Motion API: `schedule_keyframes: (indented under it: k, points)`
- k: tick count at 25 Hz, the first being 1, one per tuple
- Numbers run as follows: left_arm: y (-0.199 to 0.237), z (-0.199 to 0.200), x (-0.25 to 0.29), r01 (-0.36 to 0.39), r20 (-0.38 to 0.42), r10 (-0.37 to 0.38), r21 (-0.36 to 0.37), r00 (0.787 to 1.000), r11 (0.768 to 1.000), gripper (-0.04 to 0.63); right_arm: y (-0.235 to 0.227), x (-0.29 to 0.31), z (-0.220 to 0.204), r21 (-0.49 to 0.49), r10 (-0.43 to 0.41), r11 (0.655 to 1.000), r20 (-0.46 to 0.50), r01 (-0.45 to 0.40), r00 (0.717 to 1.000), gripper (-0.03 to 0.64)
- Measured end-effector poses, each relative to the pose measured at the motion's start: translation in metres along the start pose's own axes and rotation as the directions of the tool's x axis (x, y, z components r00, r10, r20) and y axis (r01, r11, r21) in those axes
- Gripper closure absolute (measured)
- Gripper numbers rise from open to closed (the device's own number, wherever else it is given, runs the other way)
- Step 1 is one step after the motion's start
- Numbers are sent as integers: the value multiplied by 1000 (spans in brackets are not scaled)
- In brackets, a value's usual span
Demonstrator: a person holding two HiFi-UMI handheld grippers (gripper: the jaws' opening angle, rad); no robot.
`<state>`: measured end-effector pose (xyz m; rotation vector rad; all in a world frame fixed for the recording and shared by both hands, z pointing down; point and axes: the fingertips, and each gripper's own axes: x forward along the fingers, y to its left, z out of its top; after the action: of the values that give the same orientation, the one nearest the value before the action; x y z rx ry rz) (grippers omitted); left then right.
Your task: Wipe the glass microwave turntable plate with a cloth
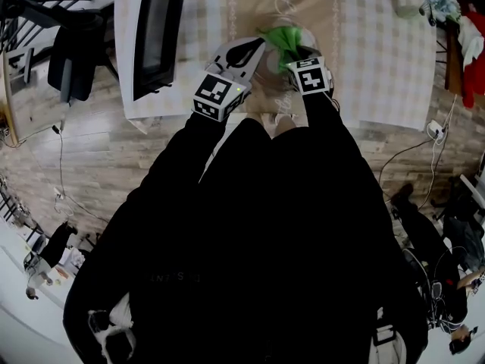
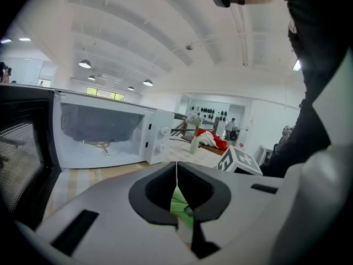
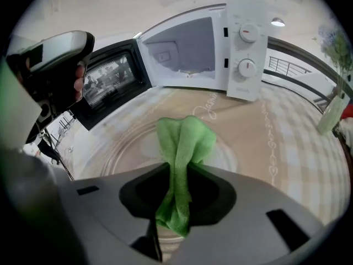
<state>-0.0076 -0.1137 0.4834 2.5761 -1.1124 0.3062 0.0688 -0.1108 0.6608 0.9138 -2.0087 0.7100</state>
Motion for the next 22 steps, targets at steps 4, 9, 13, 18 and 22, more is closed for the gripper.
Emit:
schedule_keyframes:
  k: [4, 9, 13, 18, 22]
  points:
    - [-12, 2, 10, 23, -4, -23, 10, 1000, 1000, 574, -18, -4, -8, 26, -22, 999, 14, 21, 1000, 509]
    - [-19, 3, 19, 35, -13, -35, 12, 999, 999, 574, -35, -15, -14, 44, -54, 998, 9, 53, 999, 509]
    - [-27, 3, 26, 53, -16, -53, 16, 998, 998, 574, -54, -23, -27, 69, -85, 994, 8, 84, 996, 509]
    - [-31, 4, 30, 58, -16, -58, 19, 998, 998, 574, -70, -33, -34, 84, -129, 988, 7, 128, 992, 511]
    - [-31, 1, 27, 54, -20, -54, 17, 998, 998, 574, -90, -42, -41, 129, -169, 978, 8, 166, 986, 511]
